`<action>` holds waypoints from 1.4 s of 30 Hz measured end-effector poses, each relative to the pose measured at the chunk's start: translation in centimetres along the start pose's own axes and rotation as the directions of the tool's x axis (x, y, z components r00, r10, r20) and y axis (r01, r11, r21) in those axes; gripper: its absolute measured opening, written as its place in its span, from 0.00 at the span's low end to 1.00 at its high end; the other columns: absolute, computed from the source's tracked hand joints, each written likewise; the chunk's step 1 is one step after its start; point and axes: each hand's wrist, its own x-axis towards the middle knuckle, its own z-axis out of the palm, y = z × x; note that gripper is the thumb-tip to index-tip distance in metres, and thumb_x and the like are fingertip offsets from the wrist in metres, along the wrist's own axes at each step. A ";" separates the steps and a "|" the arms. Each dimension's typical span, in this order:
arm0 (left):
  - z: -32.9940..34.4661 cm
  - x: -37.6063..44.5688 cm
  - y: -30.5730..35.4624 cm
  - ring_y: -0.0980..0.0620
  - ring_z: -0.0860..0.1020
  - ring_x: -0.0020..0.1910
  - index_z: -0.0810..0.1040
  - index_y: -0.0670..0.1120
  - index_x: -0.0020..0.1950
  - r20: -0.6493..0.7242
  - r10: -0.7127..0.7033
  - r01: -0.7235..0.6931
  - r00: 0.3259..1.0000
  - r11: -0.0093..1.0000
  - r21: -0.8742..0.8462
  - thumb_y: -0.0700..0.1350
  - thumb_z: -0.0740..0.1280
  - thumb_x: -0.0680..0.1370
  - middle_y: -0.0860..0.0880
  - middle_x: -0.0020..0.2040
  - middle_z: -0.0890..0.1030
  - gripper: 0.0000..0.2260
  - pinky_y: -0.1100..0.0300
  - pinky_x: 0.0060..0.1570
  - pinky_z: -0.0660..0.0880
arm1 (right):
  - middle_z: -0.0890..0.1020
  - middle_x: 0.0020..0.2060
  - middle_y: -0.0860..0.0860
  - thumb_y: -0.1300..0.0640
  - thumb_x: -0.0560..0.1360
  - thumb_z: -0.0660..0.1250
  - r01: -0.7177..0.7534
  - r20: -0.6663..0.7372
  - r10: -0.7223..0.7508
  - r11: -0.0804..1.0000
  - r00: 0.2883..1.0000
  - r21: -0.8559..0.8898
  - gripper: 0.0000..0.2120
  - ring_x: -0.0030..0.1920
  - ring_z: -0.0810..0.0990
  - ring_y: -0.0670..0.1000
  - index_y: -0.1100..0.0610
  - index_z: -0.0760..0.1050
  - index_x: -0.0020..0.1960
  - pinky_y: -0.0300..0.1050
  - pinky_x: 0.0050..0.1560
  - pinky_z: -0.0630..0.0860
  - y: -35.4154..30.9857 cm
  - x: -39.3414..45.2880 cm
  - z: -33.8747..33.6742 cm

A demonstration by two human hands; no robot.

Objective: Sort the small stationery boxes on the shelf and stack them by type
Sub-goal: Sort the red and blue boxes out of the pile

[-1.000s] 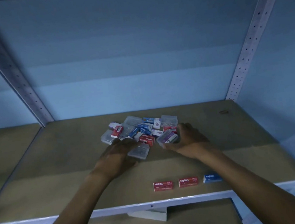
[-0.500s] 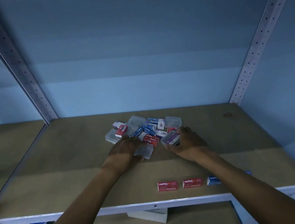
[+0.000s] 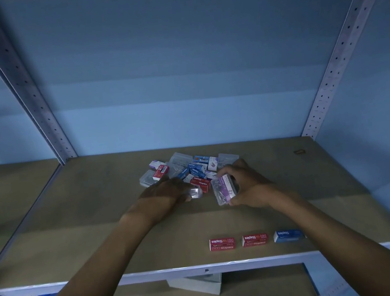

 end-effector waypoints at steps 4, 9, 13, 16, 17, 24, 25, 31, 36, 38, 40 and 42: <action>-0.8 -0.1 0.3 0.48 0.74 0.61 0.72 0.57 0.64 0.120 0.015 -0.006 0.993 0.997 -0.073 0.56 0.50 0.79 0.49 0.62 0.74 0.18 0.52 0.62 0.71 | 0.66 0.58 0.45 0.60 0.71 0.77 0.121 0.084 -0.116 0.991 0.990 -0.062 0.30 0.55 0.73 0.46 0.34 0.72 0.63 0.37 0.53 0.72 -0.6 -0.5 -0.6; -1.5 -0.4 0.9 0.51 0.68 0.72 0.64 0.63 0.73 0.188 0.106 -0.082 0.976 0.988 -0.132 0.48 0.52 0.84 0.53 0.75 0.68 0.19 0.57 0.69 0.65 | 0.76 0.58 0.43 0.73 0.72 0.69 0.156 0.146 -0.141 0.983 0.979 -0.094 0.43 0.58 0.75 0.45 0.32 0.66 0.71 0.34 0.48 0.74 -1.0 -1.2 -0.4; -0.8 -0.7 0.7 0.50 0.65 0.74 0.62 0.67 0.72 0.221 0.079 -0.062 0.972 0.994 -0.086 0.52 0.52 0.84 0.55 0.77 0.64 0.18 0.57 0.71 0.64 | 0.77 0.59 0.42 0.75 0.71 0.69 0.143 0.161 -0.124 0.983 0.979 -0.113 0.49 0.57 0.77 0.44 0.28 0.59 0.71 0.38 0.50 0.79 -0.9 -1.4 0.4; -0.3 -1.0 0.6 0.51 0.62 0.75 0.62 0.67 0.72 0.204 0.105 -0.086 0.973 0.991 -0.101 0.51 0.53 0.84 0.57 0.77 0.61 0.18 0.58 0.72 0.63 | 0.77 0.62 0.44 0.74 0.71 0.70 0.164 0.163 -0.144 0.980 0.976 -0.113 0.48 0.58 0.76 0.45 0.31 0.60 0.73 0.33 0.48 0.75 -0.6 -1.7 0.4; -0.3 -1.0 0.6 0.51 0.62 0.75 0.62 0.67 0.73 0.195 0.113 -0.095 0.974 0.990 -0.101 0.52 0.53 0.84 0.57 0.78 0.61 0.18 0.57 0.72 0.63 | 0.77 0.63 0.45 0.74 0.71 0.71 0.167 0.167 -0.147 0.980 0.975 -0.108 0.48 0.59 0.76 0.45 0.31 0.60 0.74 0.34 0.49 0.76 -0.7 -1.8 0.3; -0.2 -1.5 0.5 0.54 0.61 0.75 0.57 0.68 0.74 0.177 0.028 -0.002 0.984 0.990 -0.140 0.57 0.61 0.80 0.58 0.78 0.59 0.24 0.57 0.72 0.62 | 0.71 0.71 0.40 0.56 0.73 0.77 0.166 0.179 -0.154 0.985 0.972 -0.054 0.43 0.68 0.72 0.44 0.28 0.56 0.74 0.41 0.61 0.77 -0.6 -2.5 -0.5; -0.3 -1.5 0.6 0.53 0.62 0.75 0.58 0.66 0.74 0.158 0.025 -0.002 0.987 0.990 -0.139 0.56 0.63 0.79 0.57 0.78 0.60 0.25 0.58 0.71 0.63 | 0.72 0.71 0.41 0.52 0.73 0.76 0.141 0.158 -0.130 0.988 0.979 -0.056 0.40 0.67 0.73 0.44 0.29 0.58 0.74 0.45 0.63 0.77 -0.6 -2.5 -0.4; 0.8 -2.1 0.0 0.51 0.69 0.71 0.71 0.57 0.71 -0.014 0.035 -0.037 0.999 0.972 -0.234 0.45 0.65 0.79 0.53 0.73 0.70 0.20 0.62 0.66 0.66 | 0.79 0.63 0.44 0.48 0.75 0.73 0.033 0.036 -0.030 0.995 0.999 -0.092 0.22 0.55 0.78 0.45 0.42 0.73 0.67 0.45 0.57 0.78 -0.8 -2.4 1.1; 1.1 -4.1 -1.7 0.66 0.72 0.61 0.76 0.52 0.68 -0.072 0.042 -0.063 0.996 0.948 -0.311 0.42 0.66 0.79 0.54 0.68 0.75 0.17 0.81 0.53 0.62 | 0.83 0.58 0.45 0.52 0.76 0.73 0.044 -0.023 -0.045 0.997 0.999 -0.060 0.14 0.50 0.80 0.43 0.44 0.79 0.61 0.43 0.50 0.80 -1.4 -3.0 1.8; 0.5 -5.5 -2.4 0.77 0.69 0.54 0.78 0.51 0.67 -0.114 0.037 -0.069 0.993 0.954 -0.293 0.40 0.67 0.78 0.57 0.63 0.77 0.17 0.83 0.49 0.62 | 0.84 0.55 0.43 0.52 0.75 0.73 0.071 -0.041 -0.072 0.997 0.997 -0.022 0.14 0.47 0.80 0.40 0.43 0.79 0.59 0.46 0.51 0.82 -1.9 -3.2 1.9; -0.4 -7.3 -3.4 0.79 0.70 0.50 0.78 0.52 0.66 -0.150 0.025 -0.065 0.988 0.960 -0.273 0.39 0.67 0.78 0.59 0.57 0.77 0.17 0.81 0.47 0.65 | 0.83 0.50 0.39 0.52 0.75 0.74 0.087 -0.042 -0.086 0.996 0.995 0.014 0.14 0.46 0.80 0.37 0.41 0.77 0.58 0.46 0.50 0.82 -2.9 -3.2 2.1; -1.3 -9.4 -4.8 0.71 0.74 0.50 0.77 0.53 0.66 -0.156 -0.012 -0.030 0.988 0.963 -0.267 0.40 0.67 0.78 0.57 0.55 0.79 0.18 0.75 0.48 0.70 | 0.83 0.48 0.38 0.52 0.75 0.74 0.107 -0.028 -0.106 0.994 0.994 0.037 0.15 0.45 0.81 0.37 0.40 0.77 0.59 0.46 0.49 0.82 -4.4 -3.0 2.6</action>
